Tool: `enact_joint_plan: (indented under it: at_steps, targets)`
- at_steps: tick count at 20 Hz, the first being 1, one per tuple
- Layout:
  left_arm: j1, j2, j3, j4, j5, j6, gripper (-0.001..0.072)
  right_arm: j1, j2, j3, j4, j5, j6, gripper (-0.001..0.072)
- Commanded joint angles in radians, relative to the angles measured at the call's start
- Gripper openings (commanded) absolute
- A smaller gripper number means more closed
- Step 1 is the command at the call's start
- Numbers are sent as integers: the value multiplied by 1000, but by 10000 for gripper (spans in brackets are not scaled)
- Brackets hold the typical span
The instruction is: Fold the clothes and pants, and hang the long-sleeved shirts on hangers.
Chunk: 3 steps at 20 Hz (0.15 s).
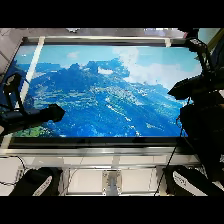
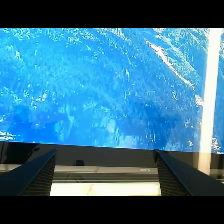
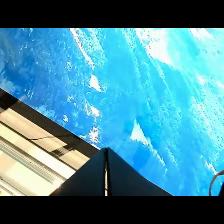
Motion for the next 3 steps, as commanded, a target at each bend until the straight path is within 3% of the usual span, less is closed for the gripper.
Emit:
enact_joint_plan:
  at_steps: [1, 3]
  targets:
    - [0, 0, 0, 0, -1, 0, 693, 16, 1, 1, -25, 10, -2, 11]
    - [0, 0, 0, 0, -1, 0, 693, 16, 1, 1, -25, 10, -2, 11]
